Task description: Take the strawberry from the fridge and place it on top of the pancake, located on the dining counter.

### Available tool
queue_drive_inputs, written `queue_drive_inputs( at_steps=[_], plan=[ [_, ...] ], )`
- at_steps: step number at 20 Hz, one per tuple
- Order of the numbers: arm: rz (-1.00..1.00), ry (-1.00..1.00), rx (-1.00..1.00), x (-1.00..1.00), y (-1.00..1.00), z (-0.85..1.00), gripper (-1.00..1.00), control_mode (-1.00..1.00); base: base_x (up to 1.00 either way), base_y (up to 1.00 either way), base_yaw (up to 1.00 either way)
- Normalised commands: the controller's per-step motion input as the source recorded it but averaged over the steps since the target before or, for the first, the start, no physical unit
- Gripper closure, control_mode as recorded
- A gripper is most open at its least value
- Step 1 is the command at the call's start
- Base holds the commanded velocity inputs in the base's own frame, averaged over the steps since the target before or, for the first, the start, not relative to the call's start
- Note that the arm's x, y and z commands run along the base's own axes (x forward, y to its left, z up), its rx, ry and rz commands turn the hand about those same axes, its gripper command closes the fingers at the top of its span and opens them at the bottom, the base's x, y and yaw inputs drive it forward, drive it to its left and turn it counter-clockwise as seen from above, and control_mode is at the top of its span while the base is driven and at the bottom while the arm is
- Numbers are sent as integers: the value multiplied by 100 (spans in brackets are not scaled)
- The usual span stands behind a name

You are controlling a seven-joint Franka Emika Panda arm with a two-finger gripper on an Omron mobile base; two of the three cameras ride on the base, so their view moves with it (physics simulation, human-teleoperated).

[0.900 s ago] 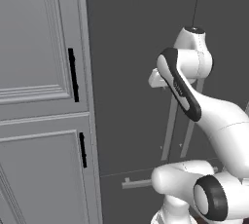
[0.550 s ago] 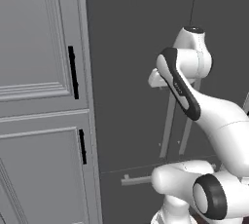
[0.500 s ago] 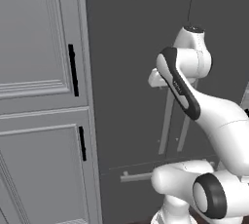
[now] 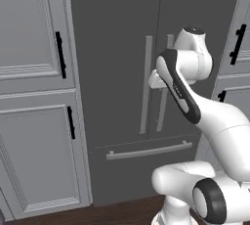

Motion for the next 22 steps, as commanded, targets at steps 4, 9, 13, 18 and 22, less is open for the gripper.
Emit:
queue_drive_inputs(
  at_steps=[4,9,13,18,22],
  plan=[
    [0,0,0,0,0,0,-100,100,-14,-57,-3],
    [0,0,0,0,0,0,-100,100,-33,8,-1],
    [0,0,0,0,0,0,-100,100,-29,46,0],
    [0,0,1,0,0,0,-100,-100,-2,16,0],
    [0,-7,0,21,-8,-12,-100,-100,0,0,0]
  ],
)
